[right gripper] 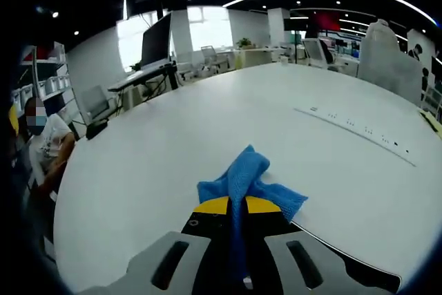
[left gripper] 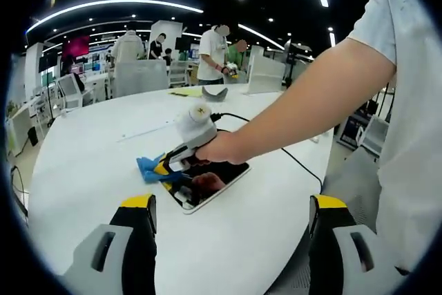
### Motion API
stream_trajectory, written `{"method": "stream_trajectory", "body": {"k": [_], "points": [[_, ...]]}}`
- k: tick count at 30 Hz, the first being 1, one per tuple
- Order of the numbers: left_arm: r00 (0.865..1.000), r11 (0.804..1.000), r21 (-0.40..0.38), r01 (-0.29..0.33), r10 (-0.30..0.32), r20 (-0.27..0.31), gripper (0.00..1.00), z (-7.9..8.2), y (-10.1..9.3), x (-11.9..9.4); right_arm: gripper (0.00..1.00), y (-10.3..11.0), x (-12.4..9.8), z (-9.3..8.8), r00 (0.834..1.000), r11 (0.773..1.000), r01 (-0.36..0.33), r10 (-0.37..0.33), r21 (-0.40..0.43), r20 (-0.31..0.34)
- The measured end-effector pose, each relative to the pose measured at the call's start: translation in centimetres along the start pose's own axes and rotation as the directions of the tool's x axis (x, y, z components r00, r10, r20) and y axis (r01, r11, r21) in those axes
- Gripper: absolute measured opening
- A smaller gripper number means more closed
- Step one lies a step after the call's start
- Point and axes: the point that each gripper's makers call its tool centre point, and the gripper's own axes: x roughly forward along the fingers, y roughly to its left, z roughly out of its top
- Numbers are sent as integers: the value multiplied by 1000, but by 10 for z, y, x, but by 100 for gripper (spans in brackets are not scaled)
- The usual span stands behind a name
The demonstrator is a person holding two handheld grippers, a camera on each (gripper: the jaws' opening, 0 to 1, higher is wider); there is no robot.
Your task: Wipe the mirror surface with the cleaning cloth until all visible marks leave the cleaned area.
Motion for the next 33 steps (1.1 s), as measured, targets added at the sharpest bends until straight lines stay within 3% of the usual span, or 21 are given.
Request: {"method": "stream_trajectory", "body": {"k": [33], "points": [[1000,999,25,-21,21,-6,92,6,-11,-3,2,-10,-10,-5,1000,1000,12,-12,16,-9]]}}
